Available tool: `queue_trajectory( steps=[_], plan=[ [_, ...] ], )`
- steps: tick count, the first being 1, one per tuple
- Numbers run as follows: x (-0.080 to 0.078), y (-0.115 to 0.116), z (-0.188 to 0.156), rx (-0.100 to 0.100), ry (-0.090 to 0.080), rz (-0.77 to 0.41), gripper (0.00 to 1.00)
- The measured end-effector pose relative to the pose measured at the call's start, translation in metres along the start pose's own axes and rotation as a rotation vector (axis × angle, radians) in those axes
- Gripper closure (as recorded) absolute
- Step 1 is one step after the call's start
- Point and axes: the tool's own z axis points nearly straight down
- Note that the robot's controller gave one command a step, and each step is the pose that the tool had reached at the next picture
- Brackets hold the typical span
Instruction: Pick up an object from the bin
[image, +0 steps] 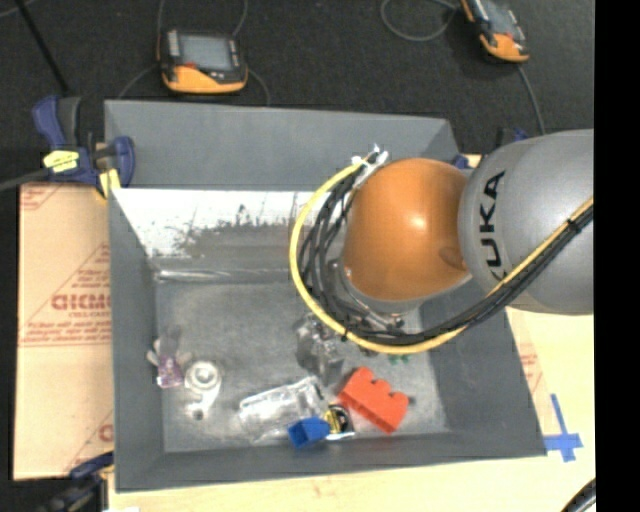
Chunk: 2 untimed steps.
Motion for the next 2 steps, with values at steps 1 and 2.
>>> queue_trajectory(
  steps=[1, 2],
  plan=[
    [0.001, 0.0, 0.005, -0.002, 0.007, 0.001, 0.0],
    [0.021, 0.004, 0.138, -0.001, -0.003, -0.064, 0.0]
  ],
)
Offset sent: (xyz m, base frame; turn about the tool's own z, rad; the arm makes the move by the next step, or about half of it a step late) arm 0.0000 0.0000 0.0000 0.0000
